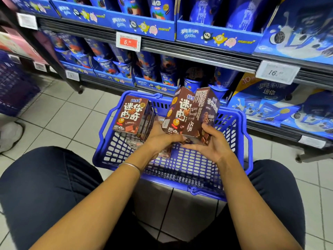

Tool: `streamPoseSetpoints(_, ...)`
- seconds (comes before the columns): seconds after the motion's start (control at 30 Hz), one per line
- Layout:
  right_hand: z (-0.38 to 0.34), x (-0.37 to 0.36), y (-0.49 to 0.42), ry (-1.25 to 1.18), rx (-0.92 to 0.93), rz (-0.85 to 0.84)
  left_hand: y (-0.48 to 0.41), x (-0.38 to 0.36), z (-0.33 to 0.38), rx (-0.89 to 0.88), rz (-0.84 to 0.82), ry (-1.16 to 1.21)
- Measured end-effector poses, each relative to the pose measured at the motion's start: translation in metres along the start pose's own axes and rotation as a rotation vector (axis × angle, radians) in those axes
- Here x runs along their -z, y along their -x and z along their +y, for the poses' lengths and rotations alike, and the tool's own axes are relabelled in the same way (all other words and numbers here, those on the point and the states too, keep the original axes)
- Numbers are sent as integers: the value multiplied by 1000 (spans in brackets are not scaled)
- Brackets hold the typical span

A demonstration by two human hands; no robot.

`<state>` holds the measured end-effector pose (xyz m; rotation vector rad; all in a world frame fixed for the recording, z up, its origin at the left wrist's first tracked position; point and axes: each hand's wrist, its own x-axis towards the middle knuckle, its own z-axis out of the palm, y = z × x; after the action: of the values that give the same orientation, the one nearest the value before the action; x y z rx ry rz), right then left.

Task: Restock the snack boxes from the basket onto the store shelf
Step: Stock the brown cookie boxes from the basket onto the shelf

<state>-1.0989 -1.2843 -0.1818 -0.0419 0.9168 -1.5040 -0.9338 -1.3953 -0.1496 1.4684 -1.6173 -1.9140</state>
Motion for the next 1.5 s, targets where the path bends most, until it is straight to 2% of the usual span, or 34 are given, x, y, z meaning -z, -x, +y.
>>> streamPoseSetpoints(0.1,-5,-6,1,-13,16,-77,7,13,16,-106,-162,-145)
streamPoseSetpoints(0.23,-13,-9,4,59,-11,-37,11,31,40,33,-330,-165)
streamPoseSetpoints(0.33,-13,-14,7,88,-48,-30,8,28,46,26,-264,-98)
streamPoseSetpoints(0.43,-12,-22,10,109,-50,-65,6,23,36,-71,-163,-198)
streamPoseSetpoints(0.5,-14,-26,11,107,-44,-94,5,22,27,-122,-153,-213)
streamPoseSetpoints(0.73,-25,-45,12,120,2,-47,5,16,47,-101,-115,-5)
streamPoseSetpoints(0.9,-37,-77,15,187,-10,-86,15,30,62,-152,-134,-21)
streamPoseSetpoints(1.07,-46,-114,21,324,-35,-116,28,44,66,-120,-149,207)
streamPoseSetpoints(1.3,-34,-147,22,447,-10,-120,27,79,78,-117,-350,326)
streamPoseSetpoints(1.5,-30,-156,13,459,0,-122,20,74,77,-126,-252,409)
